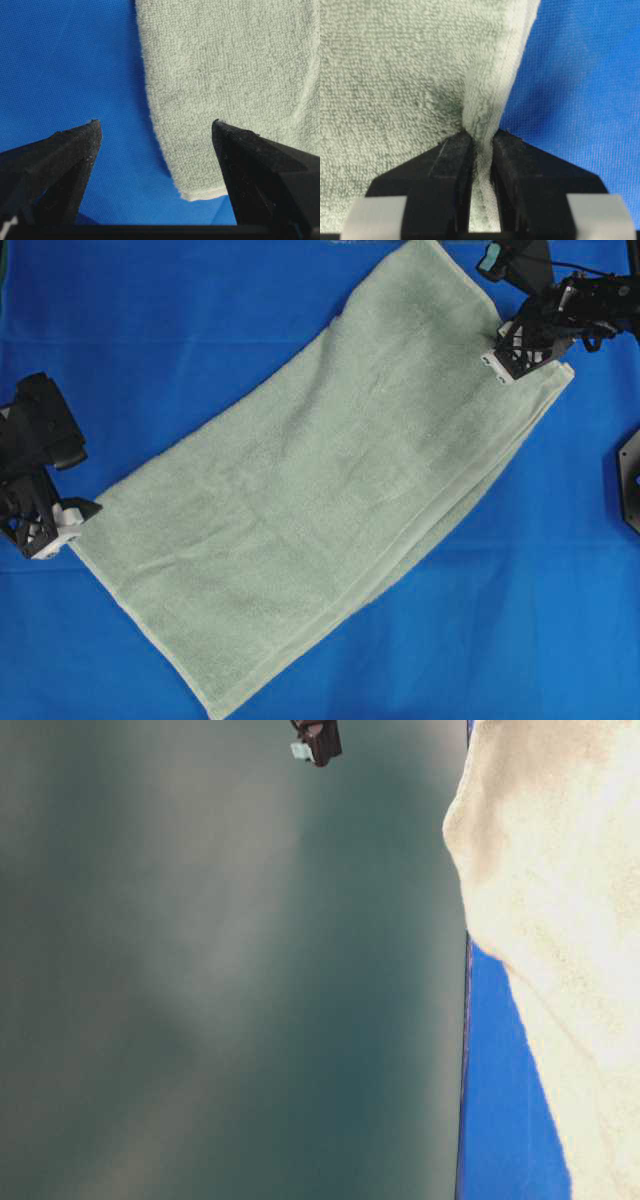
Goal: Fold a bath towel.
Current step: 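Fold the upper-right end down toward the lower-left with the right gripper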
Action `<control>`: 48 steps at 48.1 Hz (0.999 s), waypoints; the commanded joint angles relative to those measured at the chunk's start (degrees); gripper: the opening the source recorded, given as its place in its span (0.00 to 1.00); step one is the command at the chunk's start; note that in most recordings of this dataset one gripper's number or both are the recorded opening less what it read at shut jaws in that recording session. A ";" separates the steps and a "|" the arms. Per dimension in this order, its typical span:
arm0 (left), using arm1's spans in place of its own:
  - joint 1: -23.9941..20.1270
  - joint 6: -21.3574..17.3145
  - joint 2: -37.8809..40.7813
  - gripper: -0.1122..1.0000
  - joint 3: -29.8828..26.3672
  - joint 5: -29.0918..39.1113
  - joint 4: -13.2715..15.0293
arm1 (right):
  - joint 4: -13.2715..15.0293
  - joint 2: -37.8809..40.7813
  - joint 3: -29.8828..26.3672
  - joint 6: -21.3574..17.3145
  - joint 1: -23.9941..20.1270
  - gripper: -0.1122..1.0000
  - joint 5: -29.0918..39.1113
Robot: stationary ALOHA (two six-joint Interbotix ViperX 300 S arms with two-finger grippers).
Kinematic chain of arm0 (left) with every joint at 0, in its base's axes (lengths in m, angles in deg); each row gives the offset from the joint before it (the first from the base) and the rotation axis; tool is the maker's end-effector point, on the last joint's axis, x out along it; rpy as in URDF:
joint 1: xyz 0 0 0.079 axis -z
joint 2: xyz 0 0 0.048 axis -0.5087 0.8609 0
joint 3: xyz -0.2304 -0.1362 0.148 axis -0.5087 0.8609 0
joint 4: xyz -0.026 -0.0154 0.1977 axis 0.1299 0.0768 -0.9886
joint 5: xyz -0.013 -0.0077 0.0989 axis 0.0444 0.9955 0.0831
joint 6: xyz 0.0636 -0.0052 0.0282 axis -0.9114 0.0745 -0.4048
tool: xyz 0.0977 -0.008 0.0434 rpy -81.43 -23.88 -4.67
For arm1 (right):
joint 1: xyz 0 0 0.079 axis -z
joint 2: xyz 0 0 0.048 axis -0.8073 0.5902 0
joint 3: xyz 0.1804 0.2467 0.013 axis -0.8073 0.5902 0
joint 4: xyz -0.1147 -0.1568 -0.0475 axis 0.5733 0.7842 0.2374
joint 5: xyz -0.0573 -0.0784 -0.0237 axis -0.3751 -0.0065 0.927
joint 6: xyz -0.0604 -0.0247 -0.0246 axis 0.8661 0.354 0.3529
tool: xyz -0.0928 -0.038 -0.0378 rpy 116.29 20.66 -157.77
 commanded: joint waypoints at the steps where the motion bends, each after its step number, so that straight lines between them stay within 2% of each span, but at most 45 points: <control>1: -0.18 0.00 0.00 0.87 -0.70 -0.26 -0.18 | 0.00 -1.49 2.64 -0.53 1.41 0.24 3.34; 9: -0.18 -0.09 -0.18 0.86 -0.70 -0.35 -0.09 | 0.18 -9.58 5.27 -1.58 1.93 0.24 8.09; 19: -0.18 -0.09 -0.26 0.86 -0.70 -0.44 -0.09 | 0.00 -15.29 6.42 -3.69 1.93 0.24 8.96; 24: -0.18 -0.09 -0.26 0.86 -0.70 -0.44 -0.09 | -0.79 -17.23 5.19 -4.66 -0.26 0.24 9.14; 28: -0.18 0.00 -0.18 0.86 -0.79 -0.44 -0.09 | -2.72 -17.75 2.90 -5.63 -4.92 0.24 9.40; 32: -0.18 0.09 0.09 0.86 -0.88 -0.44 -0.09 | -5.19 -16.96 -0.62 -7.56 -13.18 0.24 9.49; 35: -0.18 0.09 0.09 0.86 -0.88 -0.44 -0.09 | -5.62 -15.12 -4.04 -10.37 -20.48 0.24 9.58; 42: -0.18 0.00 0.18 0.86 -0.88 -0.88 -0.09 | -4.22 -7.73 -13.01 -16.96 -33.75 0.24 11.07; 44: -0.18 0.00 0.18 0.86 -0.88 -1.14 -0.09 | -2.72 -3.69 -16.88 -18.90 -37.62 0.24 12.48; 48: -0.18 0.00 0.26 0.86 -0.79 -1.49 -0.09 | -0.26 2.37 -23.73 -21.45 -42.54 0.24 15.73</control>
